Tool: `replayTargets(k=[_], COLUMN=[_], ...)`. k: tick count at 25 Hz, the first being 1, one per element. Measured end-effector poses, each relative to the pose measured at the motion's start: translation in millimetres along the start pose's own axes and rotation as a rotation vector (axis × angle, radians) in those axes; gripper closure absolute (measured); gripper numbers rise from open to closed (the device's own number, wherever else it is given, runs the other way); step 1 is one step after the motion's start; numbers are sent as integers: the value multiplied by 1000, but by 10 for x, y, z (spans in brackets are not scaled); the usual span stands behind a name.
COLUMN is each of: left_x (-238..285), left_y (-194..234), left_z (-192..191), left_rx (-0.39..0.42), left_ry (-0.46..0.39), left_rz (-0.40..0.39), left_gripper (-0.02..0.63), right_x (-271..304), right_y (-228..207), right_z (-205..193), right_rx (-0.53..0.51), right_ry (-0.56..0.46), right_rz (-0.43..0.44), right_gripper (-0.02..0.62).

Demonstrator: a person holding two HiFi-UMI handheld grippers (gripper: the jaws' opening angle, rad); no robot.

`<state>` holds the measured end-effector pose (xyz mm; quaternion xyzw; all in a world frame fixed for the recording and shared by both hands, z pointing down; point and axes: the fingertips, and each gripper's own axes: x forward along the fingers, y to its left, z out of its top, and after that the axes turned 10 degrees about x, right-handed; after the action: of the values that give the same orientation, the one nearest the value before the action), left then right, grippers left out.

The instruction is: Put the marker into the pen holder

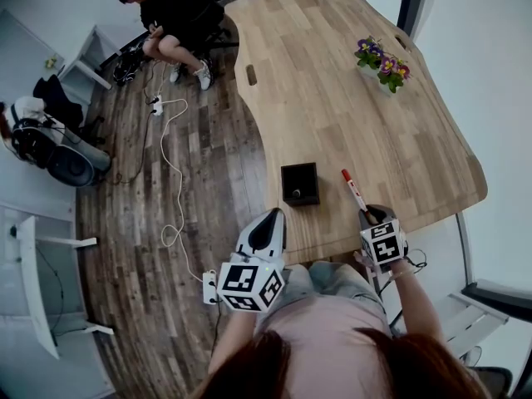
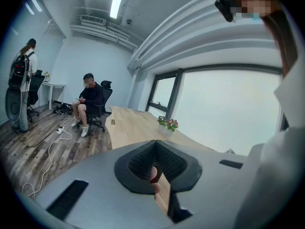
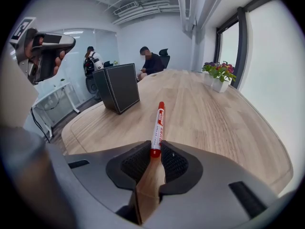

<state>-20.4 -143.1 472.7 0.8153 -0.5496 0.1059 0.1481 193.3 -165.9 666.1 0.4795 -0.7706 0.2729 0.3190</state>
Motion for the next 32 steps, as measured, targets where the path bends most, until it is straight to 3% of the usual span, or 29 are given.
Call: replayTargets(k=[18, 32], left_x=[-58, -104], left_y=[215, 278], left_z=[188, 285], left_rx=[24, 26], left_ry=[-15, -30], left_rz=[-53, -75], left_gripper=[606, 606], right_x=[-345, -710], right_y=[145, 325], right_z=[429, 689], right_rx=[-1, -1], right_ry=[-122, -190], right_rz=[-60, -52], right_gripper=[537, 535])
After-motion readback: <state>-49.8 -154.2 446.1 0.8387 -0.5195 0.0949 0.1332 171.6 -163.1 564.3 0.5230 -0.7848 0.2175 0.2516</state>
